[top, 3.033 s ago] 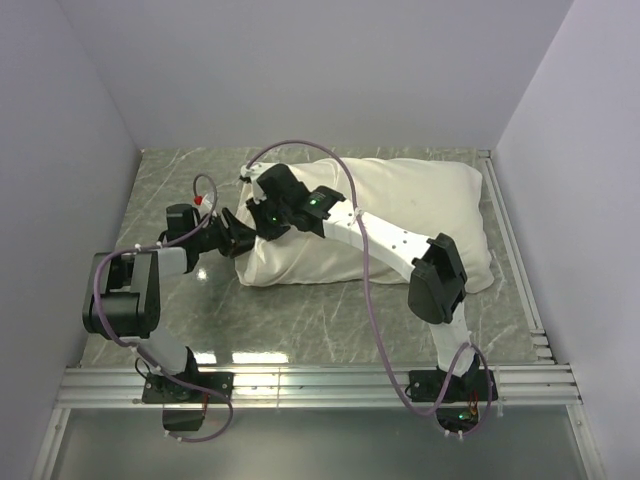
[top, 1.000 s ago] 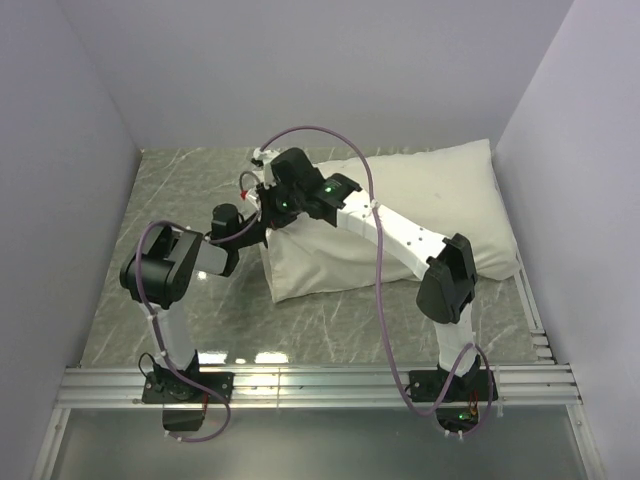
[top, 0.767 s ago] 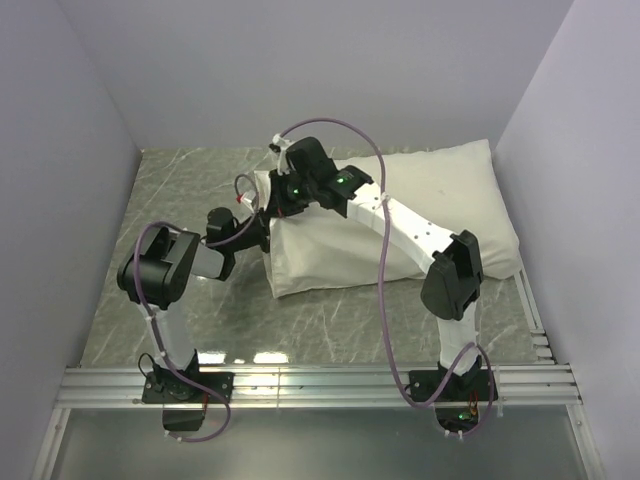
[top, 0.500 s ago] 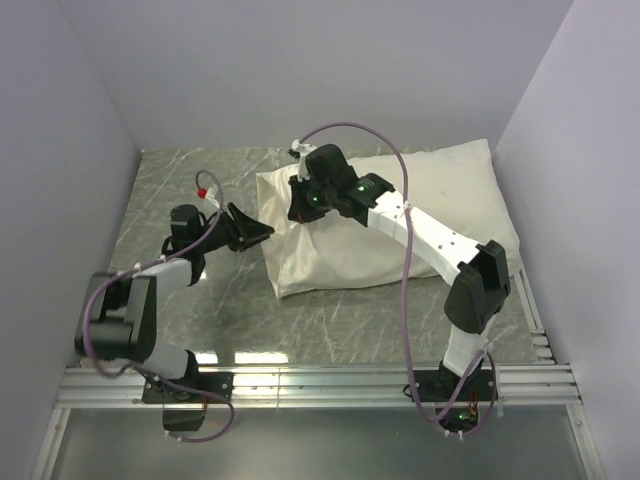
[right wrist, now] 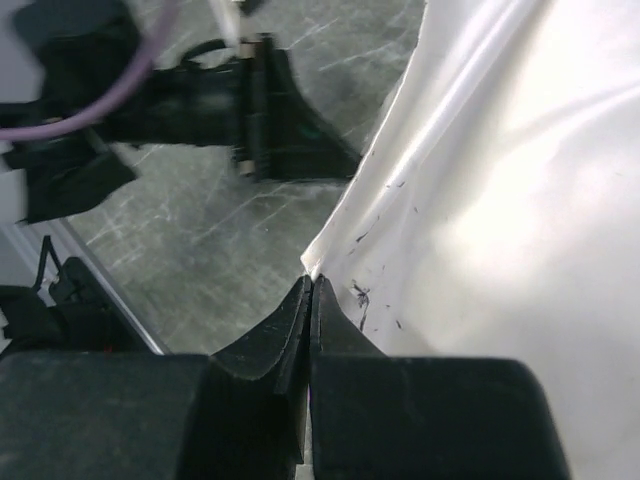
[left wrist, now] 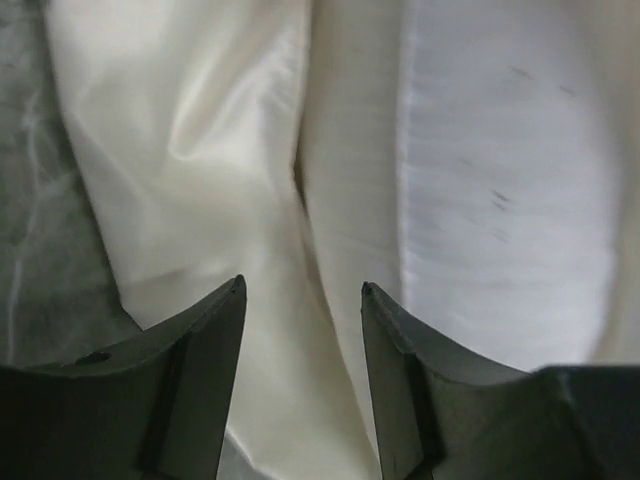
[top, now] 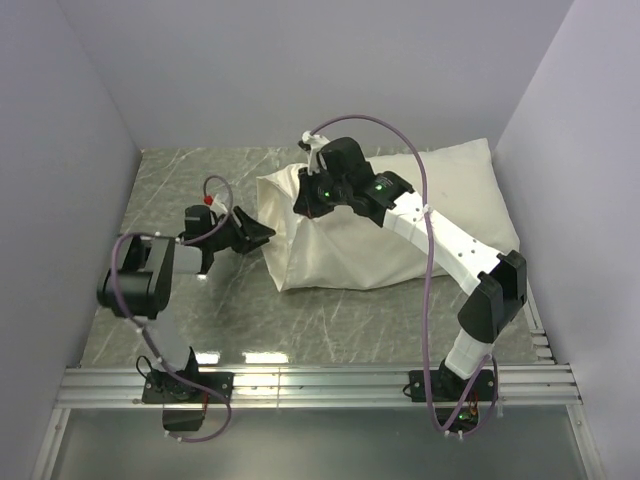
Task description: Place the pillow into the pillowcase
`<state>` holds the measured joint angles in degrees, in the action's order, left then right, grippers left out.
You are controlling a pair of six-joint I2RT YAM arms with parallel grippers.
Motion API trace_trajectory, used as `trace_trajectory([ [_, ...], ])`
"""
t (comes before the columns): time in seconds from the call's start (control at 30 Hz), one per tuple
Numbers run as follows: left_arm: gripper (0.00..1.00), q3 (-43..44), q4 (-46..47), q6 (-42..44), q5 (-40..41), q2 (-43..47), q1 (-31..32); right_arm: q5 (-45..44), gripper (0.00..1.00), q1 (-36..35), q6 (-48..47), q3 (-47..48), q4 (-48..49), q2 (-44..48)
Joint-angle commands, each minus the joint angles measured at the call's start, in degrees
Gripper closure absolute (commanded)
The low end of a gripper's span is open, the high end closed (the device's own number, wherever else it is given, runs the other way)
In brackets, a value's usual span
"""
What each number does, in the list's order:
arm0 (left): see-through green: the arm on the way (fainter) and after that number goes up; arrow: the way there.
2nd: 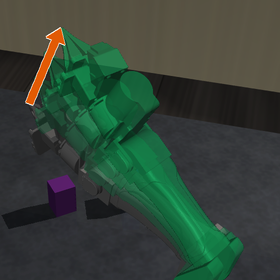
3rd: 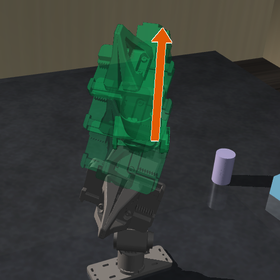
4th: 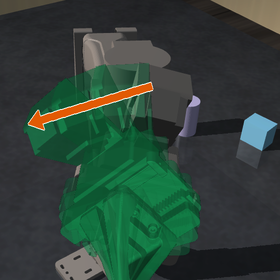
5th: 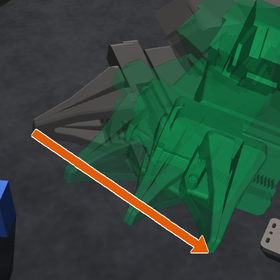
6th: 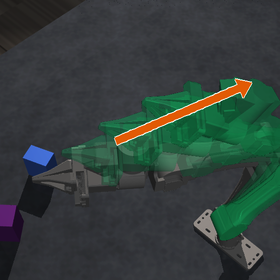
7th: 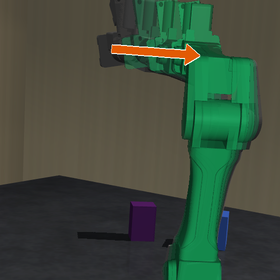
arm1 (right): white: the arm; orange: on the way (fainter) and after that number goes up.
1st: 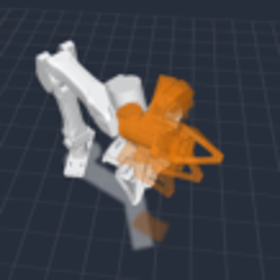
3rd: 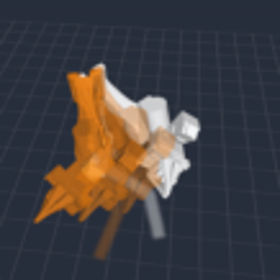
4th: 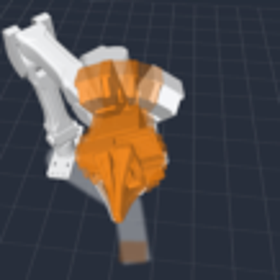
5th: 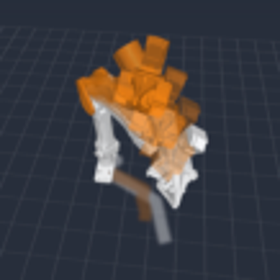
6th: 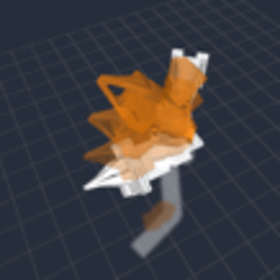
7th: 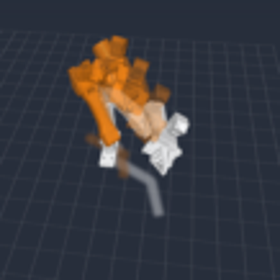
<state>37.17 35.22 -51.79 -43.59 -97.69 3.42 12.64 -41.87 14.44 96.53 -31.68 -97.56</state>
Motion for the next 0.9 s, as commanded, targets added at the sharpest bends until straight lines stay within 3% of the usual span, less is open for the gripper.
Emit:
trace_trajectory([
  [0.0,0.44,5.36,12.22,-5.68,1.57,-6.88,2.02,4.39,1.00,-0.32,-0.11,2.87,0.83,0.18],
  [0.23,0.41,18.27,10.93,-4.81,10.09,-16.38,7.03,8.36,1.00,-0.94,-0.11,1.82,0.13,1.75],
  [0.37,0.39,24.61,3.74,-1.66,15.97,-20.51,8.88,10.12,1.00,-0.85,0.50,0.33,0.39,3.25],
  [0.5,0.44,29.27,-4.88,2.83,23.01,-22.28,10.46,11.96,1.00,-0.59,0.86,0.15,0.75,4.30],
  [0.63,0.64,31.47,-8.33,7.66,26.80,-22.46,10.55,13.28,1.00,0.29,1.29,-0.72,0.83,5.09],
  [0.73,0.87,32.17,-8.94,10.91,27.51,-22.19,9.86,13.81,1.00,0.91,1.91,-2.92,1.27,5.71],
  [0.8,0.98,31.74,-8.68,10.40,24.89,-21.06,8.63,12.94,1.00,1.26,1.74,-3.80,1.71,5.45],
  [0.87,1.00,28.94,-7.27,9.17,18.04,-16.78,5.99,9.70,1.00,1.52,-0.10,-4.86,2.23,4.58],
])
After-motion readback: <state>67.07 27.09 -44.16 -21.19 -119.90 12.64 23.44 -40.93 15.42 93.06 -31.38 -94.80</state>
